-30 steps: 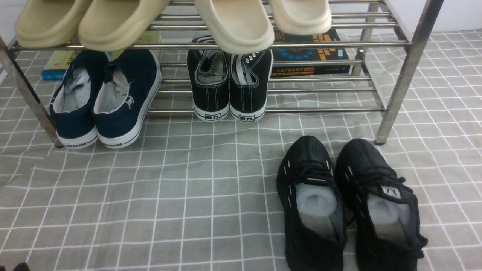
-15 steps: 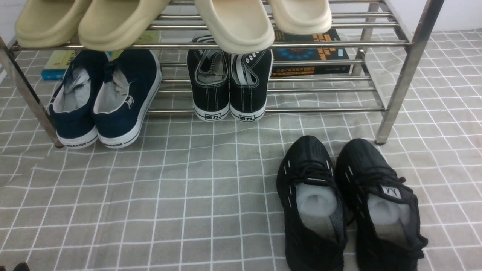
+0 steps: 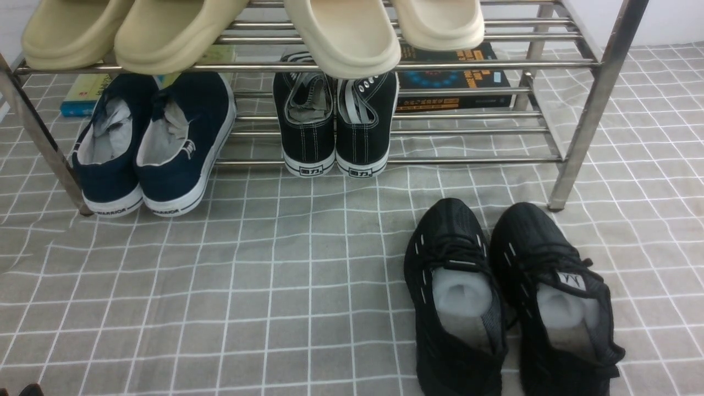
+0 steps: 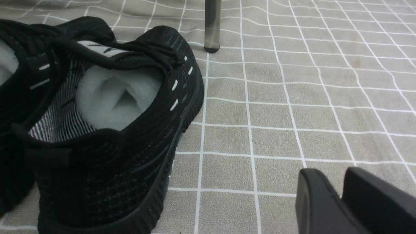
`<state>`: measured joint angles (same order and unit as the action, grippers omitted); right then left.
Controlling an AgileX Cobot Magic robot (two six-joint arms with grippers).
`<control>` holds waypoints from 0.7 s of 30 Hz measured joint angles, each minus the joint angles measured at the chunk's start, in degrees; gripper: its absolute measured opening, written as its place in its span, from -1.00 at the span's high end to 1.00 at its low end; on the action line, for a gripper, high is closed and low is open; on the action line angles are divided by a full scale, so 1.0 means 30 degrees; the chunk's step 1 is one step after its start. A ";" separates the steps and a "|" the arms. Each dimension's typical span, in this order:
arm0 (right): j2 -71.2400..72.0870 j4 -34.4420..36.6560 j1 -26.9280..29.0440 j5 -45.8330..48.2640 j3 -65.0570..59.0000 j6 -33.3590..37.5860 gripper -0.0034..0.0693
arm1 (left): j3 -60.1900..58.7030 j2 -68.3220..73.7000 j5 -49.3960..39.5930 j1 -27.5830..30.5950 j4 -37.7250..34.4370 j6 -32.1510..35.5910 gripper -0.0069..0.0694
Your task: Take the shoes off the shelf with your hand from the grey coffee tablecloth.
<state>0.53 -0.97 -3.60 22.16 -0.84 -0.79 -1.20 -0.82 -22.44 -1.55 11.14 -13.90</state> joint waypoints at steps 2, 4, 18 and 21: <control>0.0000 0.0000 0.0000 0.0000 0.0000 0.0000 0.48 | 0.0000 0.0000 0.0000 0.0000 0.0000 0.0000 0.19; 0.0000 0.0000 0.0000 0.0000 0.0000 0.0000 0.47 | 0.0000 0.0000 0.0000 0.0000 0.0000 0.0000 0.19; 0.0000 0.0000 0.0000 0.0000 0.0000 0.0000 0.42 | 0.0000 0.0000 0.0000 0.0000 0.0000 0.0000 0.19; 0.0000 0.0000 0.0000 0.0000 0.0000 0.0000 0.41 | 0.0000 0.0000 0.0000 0.0000 0.0000 0.0000 0.19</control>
<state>0.53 -0.97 -3.60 22.16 -0.84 -0.79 -1.20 -0.82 -22.44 -1.55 11.14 -13.90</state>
